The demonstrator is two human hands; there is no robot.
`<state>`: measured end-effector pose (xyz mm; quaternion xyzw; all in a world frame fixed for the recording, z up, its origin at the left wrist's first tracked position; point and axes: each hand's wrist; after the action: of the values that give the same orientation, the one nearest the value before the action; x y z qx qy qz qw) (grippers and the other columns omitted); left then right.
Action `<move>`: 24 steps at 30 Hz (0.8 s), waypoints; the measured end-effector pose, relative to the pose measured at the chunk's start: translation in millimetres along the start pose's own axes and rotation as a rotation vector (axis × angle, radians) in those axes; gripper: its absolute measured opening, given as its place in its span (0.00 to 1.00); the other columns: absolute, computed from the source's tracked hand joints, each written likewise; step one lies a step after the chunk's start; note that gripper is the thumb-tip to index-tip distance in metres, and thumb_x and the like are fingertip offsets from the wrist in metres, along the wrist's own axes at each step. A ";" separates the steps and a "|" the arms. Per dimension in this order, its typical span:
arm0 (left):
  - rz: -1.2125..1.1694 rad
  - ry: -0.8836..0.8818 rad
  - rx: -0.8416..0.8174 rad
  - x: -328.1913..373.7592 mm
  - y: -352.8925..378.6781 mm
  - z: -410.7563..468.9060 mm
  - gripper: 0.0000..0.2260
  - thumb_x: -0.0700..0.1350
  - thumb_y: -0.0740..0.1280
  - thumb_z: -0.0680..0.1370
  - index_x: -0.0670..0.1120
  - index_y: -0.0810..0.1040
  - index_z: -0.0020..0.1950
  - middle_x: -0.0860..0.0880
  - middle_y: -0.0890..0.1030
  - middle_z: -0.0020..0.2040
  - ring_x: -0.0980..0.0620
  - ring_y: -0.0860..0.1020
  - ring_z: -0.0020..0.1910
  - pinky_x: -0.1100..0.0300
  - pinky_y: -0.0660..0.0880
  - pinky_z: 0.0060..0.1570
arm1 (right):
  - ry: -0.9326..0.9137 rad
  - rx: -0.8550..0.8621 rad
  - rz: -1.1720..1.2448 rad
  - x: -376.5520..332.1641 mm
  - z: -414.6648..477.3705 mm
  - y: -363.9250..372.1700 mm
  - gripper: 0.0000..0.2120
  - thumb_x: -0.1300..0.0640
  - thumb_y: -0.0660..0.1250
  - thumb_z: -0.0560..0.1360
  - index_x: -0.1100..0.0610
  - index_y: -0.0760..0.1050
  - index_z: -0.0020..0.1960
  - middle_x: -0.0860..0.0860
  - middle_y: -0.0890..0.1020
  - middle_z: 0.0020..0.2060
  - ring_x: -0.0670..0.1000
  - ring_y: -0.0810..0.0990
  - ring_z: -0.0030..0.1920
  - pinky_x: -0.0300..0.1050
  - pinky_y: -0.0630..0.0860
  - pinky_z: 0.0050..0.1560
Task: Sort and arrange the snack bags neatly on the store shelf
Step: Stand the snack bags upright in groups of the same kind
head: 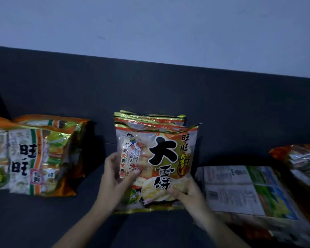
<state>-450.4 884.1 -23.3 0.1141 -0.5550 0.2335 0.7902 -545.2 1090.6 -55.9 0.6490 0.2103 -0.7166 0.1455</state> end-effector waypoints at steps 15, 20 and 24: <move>0.135 -0.129 -0.402 -85.7 -31.3 10.4 0.53 0.58 0.78 0.62 0.60 0.43 0.74 0.68 0.73 0.62 0.64 0.75 0.60 0.72 0.71 0.56 | 0.001 0.310 -0.437 47.7 -2.0 50.3 0.59 0.21 0.64 0.53 0.53 0.56 0.74 0.46 0.63 0.67 0.44 0.61 0.68 0.43 0.63 0.66; 0.180 -0.135 -0.352 -92.2 -32.7 12.1 0.52 0.66 0.76 0.59 0.60 0.48 0.74 0.66 0.77 0.59 0.64 0.77 0.57 0.68 0.73 0.55 | -0.012 0.294 -0.454 54.3 -0.1 51.2 0.50 0.36 0.72 0.59 0.53 0.56 0.74 0.43 0.72 0.64 0.43 0.70 0.65 0.44 0.71 0.63; 0.218 -0.109 -0.334 -91.2 -32.2 11.7 0.52 0.69 0.74 0.59 0.57 0.49 0.74 0.66 0.76 0.59 0.65 0.77 0.57 0.67 0.74 0.55 | -0.018 0.292 -0.432 49.2 -1.0 51.3 0.50 0.31 0.73 0.58 0.52 0.60 0.71 0.43 0.73 0.62 0.44 0.71 0.65 0.48 0.73 0.63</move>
<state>-469.1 829.0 -101.4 -0.0670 -0.6371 0.2158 0.7370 -525.3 1049.7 -110.5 0.5966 0.2371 -0.7596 -0.1042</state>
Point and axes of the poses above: each hand's wrist, its own z-axis towards the middle knuckle, its own y-axis out of the palm, x = y × z
